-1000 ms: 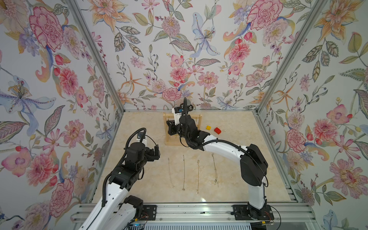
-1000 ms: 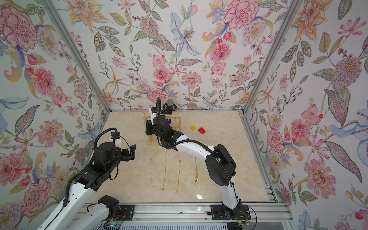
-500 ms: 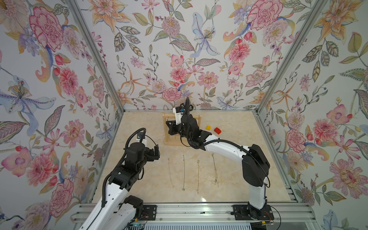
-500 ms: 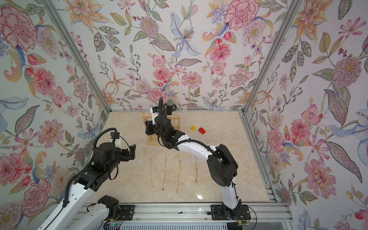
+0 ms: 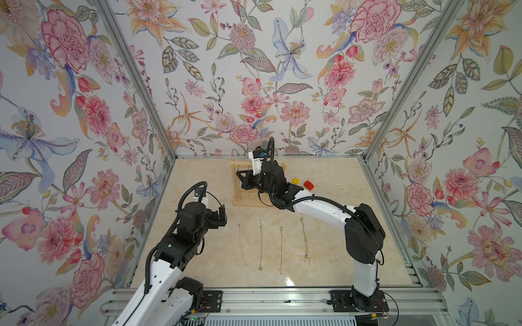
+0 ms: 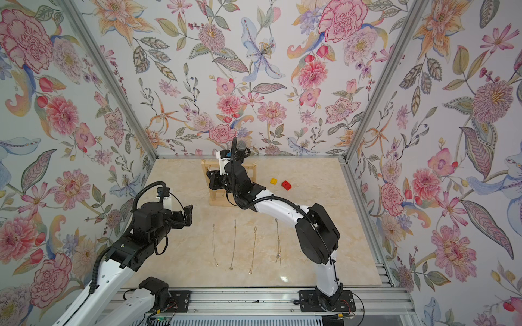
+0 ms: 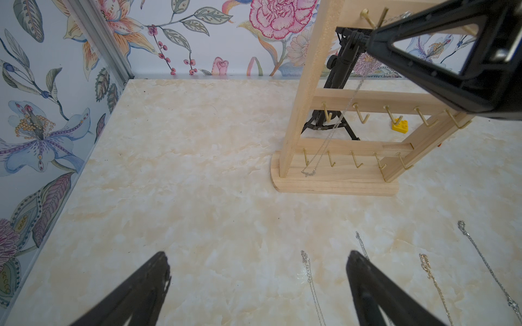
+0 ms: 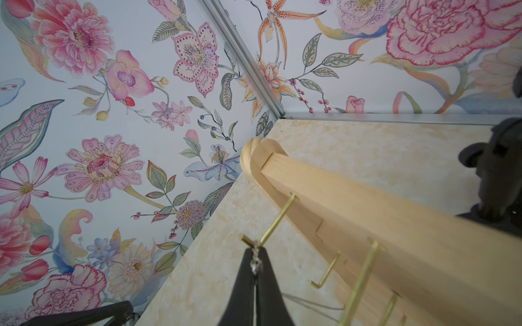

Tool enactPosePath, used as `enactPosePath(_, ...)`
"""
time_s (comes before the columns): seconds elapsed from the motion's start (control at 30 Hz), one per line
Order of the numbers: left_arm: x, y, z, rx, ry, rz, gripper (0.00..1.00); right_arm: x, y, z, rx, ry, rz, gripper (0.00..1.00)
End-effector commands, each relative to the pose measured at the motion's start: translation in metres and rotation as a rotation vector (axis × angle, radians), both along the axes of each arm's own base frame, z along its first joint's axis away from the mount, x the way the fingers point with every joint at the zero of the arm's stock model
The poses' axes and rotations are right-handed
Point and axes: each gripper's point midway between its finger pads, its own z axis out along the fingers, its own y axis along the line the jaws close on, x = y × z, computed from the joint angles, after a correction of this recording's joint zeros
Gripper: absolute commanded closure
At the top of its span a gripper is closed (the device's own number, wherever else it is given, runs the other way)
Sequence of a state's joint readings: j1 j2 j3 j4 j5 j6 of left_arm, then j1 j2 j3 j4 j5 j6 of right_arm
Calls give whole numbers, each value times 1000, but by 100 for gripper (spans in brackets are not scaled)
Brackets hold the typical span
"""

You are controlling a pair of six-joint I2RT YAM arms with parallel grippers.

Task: Take the necklace off the jewelry display stand
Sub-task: Take off the necklace from the stand.

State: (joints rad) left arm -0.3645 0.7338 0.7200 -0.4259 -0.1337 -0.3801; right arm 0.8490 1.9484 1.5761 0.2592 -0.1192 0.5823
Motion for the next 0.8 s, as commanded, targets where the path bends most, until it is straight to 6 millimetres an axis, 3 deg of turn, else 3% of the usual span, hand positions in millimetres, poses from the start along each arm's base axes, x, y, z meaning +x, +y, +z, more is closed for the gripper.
enactPosePath(0.0, 1, 3, 0, 9, -10, 0, 1, -5, -2, 40, 102, -40, 29, 100)
enactPosePath(0.77, 0, 4, 1, 11, -12, 4, 1, -1, 3, 58, 146, -42, 51, 100)
